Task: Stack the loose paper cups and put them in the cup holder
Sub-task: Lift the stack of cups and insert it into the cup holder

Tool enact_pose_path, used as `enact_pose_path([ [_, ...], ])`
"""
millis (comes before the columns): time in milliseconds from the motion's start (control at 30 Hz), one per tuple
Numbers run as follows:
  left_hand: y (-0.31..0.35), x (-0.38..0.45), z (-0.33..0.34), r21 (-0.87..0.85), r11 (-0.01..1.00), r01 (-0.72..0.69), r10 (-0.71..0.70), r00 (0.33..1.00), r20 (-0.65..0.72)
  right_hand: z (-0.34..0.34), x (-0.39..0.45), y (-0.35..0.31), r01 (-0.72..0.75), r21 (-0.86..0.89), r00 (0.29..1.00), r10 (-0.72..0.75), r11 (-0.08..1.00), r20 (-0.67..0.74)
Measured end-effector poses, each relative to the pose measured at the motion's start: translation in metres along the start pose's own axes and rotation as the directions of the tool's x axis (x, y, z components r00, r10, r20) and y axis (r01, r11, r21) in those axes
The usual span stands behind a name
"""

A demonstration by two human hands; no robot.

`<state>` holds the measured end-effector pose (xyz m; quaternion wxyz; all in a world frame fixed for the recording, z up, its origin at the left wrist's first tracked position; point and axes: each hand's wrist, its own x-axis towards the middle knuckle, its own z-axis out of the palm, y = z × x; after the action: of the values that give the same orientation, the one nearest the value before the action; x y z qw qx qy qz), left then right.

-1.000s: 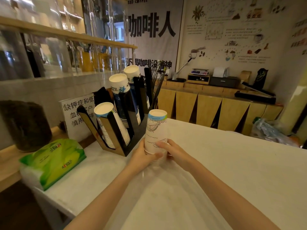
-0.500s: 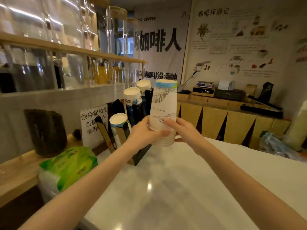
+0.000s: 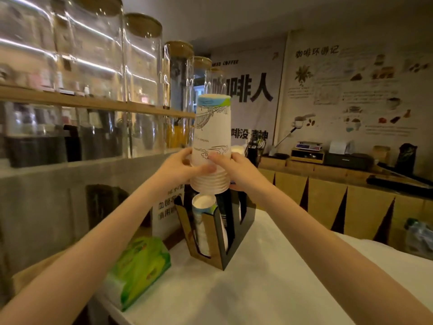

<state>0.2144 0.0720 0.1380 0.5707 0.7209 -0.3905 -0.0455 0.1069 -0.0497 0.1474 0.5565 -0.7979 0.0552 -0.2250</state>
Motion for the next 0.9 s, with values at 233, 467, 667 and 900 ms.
enact_pose_path([
  [233,-0.045,0.006,-0.008,0.155,0.987,-0.033,0.024,0.998,0.058,0.026,0.010,0.027,-0.184,0.097,0.982,0.180,0.978,0.056],
  [467,-0.075,0.003,0.008,0.180,0.983,0.030,-0.055,0.989,0.135,0.032,0.006,0.061,-0.313,0.198,0.950,0.308,0.929,0.055],
  [667,-0.079,0.006,0.006,0.382,0.924,0.022,-0.103,0.976,0.193,0.039,0.008,0.090,-0.403,0.115,0.912,0.409,0.908,-0.040],
  [900,-0.075,0.001,0.008,0.156,0.983,0.093,-0.116,0.982,0.148,0.040,0.004,0.115,-0.437,0.053,0.898,0.439,0.898,-0.038],
])
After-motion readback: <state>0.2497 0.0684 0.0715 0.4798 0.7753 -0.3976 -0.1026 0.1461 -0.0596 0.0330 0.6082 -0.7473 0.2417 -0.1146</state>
